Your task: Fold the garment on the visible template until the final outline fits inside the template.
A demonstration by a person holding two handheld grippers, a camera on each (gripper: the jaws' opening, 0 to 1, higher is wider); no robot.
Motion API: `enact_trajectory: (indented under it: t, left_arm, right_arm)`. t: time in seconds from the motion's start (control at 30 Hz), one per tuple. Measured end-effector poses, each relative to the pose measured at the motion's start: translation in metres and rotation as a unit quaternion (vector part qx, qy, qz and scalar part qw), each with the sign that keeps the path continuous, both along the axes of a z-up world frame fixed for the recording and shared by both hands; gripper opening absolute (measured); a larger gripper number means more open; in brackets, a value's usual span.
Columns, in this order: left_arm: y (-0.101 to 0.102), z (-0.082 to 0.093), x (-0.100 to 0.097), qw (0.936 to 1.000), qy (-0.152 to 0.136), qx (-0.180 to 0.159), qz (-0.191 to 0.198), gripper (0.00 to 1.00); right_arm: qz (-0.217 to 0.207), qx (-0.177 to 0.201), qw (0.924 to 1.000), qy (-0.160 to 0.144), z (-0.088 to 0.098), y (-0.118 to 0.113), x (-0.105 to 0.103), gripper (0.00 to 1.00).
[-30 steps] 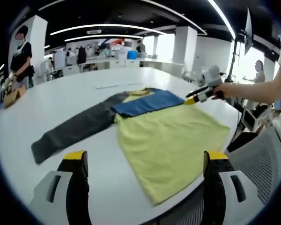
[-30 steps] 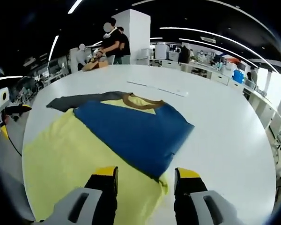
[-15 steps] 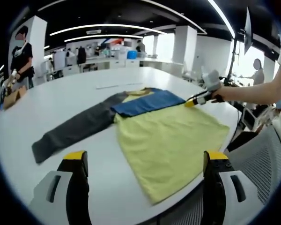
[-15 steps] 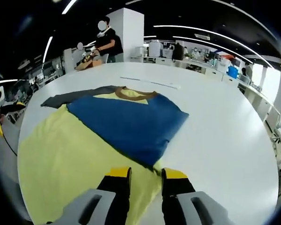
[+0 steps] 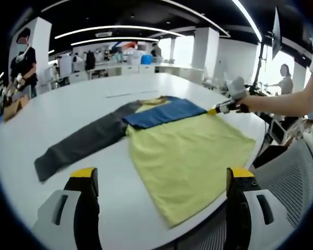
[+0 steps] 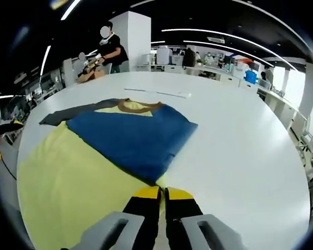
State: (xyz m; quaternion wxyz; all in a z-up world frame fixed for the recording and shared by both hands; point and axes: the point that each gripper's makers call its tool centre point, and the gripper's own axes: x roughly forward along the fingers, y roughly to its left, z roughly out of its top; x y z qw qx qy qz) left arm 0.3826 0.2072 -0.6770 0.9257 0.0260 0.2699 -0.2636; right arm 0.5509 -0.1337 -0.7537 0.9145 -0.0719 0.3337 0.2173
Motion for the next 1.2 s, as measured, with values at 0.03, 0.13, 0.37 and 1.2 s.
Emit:
enact_trajectory:
  t: [0.03,0.13,0.37,1.2]
  left_arm:
    - [0.0,0.0,0.0,1.0,0.0,0.0,0.0,0.99]
    - [0.002,0.001,0.0,1.0,-0.002,0.0,0.002,0.99]
    - [0.005,0.0,-0.001,1.0,0.0,-0.001,0.008,0.99]
    - [0.004,0.0,0.005,1.0,0.001,0.0,0.004,0.99]
  right_arm:
    - [-0.001,0.001,1.0,0.0,0.0,0.0,0.0,0.0]
    - [0.004,-0.004,1.0,0.001,0.0,0.0,0.0,0.0]
    - [0.003,-0.01,0.9999,0.002,0.0,-0.007,0.001,0.0]
    - [-0.011,0.016,0.9998,-0.005,0.006,-0.011,0.007,0.14]
